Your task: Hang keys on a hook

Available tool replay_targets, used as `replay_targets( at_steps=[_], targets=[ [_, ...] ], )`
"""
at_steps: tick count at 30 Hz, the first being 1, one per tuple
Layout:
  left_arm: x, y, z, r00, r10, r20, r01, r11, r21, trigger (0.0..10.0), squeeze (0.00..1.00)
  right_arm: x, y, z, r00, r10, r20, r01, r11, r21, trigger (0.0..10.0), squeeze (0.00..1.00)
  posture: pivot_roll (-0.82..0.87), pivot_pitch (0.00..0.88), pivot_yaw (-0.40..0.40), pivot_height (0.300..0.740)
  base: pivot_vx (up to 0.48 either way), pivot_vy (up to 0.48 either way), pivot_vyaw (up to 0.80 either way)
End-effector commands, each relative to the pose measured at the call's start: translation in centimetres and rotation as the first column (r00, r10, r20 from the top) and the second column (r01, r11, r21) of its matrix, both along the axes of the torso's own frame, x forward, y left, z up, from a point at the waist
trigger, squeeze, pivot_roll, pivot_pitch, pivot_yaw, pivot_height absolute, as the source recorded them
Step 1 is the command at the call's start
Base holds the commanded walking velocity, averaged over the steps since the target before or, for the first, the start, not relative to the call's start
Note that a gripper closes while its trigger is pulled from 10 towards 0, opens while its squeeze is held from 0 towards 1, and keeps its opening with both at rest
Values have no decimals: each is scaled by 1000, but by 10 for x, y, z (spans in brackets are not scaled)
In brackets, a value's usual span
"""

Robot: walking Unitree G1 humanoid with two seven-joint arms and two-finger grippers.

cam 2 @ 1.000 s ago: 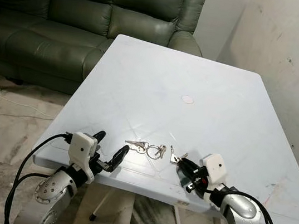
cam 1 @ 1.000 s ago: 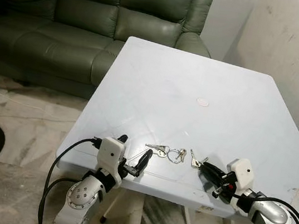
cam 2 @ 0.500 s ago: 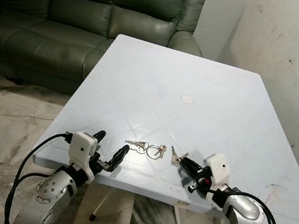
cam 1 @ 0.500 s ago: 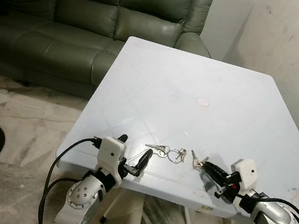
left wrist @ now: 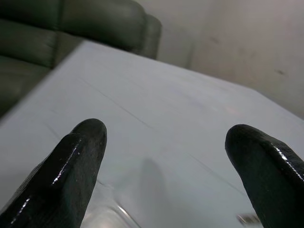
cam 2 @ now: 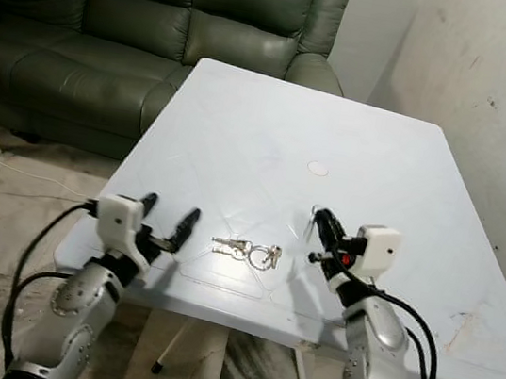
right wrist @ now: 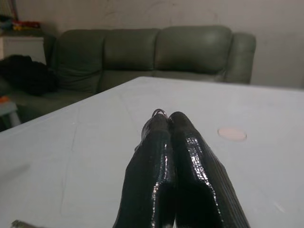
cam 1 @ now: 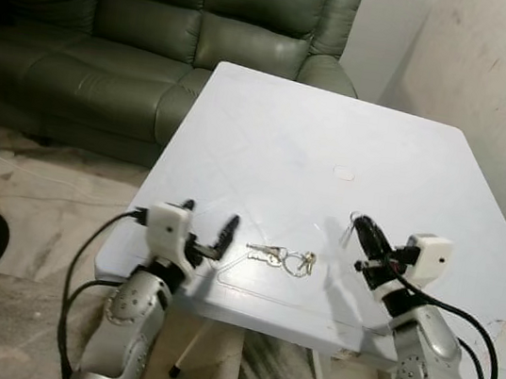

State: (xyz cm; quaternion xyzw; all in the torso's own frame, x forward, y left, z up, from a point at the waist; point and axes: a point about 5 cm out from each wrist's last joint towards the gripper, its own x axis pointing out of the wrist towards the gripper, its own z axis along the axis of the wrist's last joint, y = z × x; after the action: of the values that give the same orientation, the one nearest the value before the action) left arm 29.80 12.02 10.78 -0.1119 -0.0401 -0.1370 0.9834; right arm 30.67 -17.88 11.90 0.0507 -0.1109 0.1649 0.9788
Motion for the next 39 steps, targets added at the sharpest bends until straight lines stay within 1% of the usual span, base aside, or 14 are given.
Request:
replay_targets(
  at_steps=[1, 2, 4, 5, 6, 11, 12, 14, 18, 20, 21, 26, 30, 39],
  targets=[
    [3, 2, 0, 1000, 1, -4, -1, 1000, 10, 10000, 0, 0, 0, 4, 999, -53, 3, 53, 999, 6, 4588, 0, 44, 29, -109, 740, 0, 0, 0],
    [5, 6, 2, 1000, 13, 6, -13, 1000, 25, 10000, 0, -1, 3, 5, 998, -69, 8, 69, 998, -13, 9961, 0, 46, 25, -109, 740, 0, 0, 0],
    [8, 12, 4, 999, 32, 17, -32, 999, 34, 10000, 0, -2, 6, 6, 996, -88, 13, 89, 995, -38, 10000, 0, 47, 19, -109, 740, 0, 0, 0],
    [10, 18, 6, 998, 62, 20, -62, 998, 16, 10000, 0, -3, 6, 4, 989, -148, -1, 148, 988, -44, 10000, 0, 48, 17, -110, 740, 0, 0, 0],
    [11, 20, 7, 997, 72, 28, -72, 997, 19, 10000, 0, -4, 6, 2, 987, -159, -14, 159, 986, -43, 10000, 0, 49, 16, -109, 740, 0, 0, 0],
    [13, 23, 4, 996, 89, 24, -89, 996, 27, 10000, 0, -8, 8, -7, 975, -218, -43, 214, 974, -77, 10000, 0, 46, 5, -107, 740, 0, 0, 0],
    [13, 23, 3, 995, 92, 28, -93, 995, 36, 10000, 0, -9, 9, -9, 967, -247, -54, 240, 964, -110, 10000, 0, 46, 5, -107, 740, 0, 0, 0],
    [13, 23, 0, 995, 96, 21, -97, 994, 44, 10000, 0, -11, 11, -8, 963, -265, -49, 258, 958, -123, 10000, 0, 43, 0, -107, 740, 0, 0, 0],
    [15, 23, -3, 993, 120, 11, -121, 989, 80, 10000, 0, -13, 14, -4, 965, -261, -22, 257, 958, -128, 10000, 0, 34, 0, -105, 740, 0, 0, 0],
    [16, 23, -2, 992, 124, 11, -124, 990, 72, 10000, 0, -13, 14, -3, 964, -264, -23, 260, 958, -119, 10000, 0, 33, 0, -105, 740, 0, 0, 0],
    [20, 24, 0, 991, 131, 17, -132, 989, 67, 10000, 0, -13, 13, -4, 959, -282, -28, 275, 951, -142, 10000, 0, 33, 0, -105, 740, 0, 0, 0],
    [26, 27, 6, 990, 137, 39, -140, 987, 74, 10000, 0, -12, 11, -4, 954, -299, -28, 291, 943, -163, 10000, 0, 31, 0, -101, 740, 0, 0, 0],
    [29, 30, 8, 989, 143, 28, -145, 988, 61, 10000, 0, -11, 10, -4, 952, -304, -38, 294, 941, -165, 10000, 0, 32, 0, -100, 740, 0, 0, 0],
    [28, 31, 5, 990, 142, 17, -142, 988, 61, 10000, 0, -12, 11, -8, 946, -320, -61, 306, 936, -174, 10000, 0, 43, 0, -104, 740, 0, 0, 0]
  ],
)
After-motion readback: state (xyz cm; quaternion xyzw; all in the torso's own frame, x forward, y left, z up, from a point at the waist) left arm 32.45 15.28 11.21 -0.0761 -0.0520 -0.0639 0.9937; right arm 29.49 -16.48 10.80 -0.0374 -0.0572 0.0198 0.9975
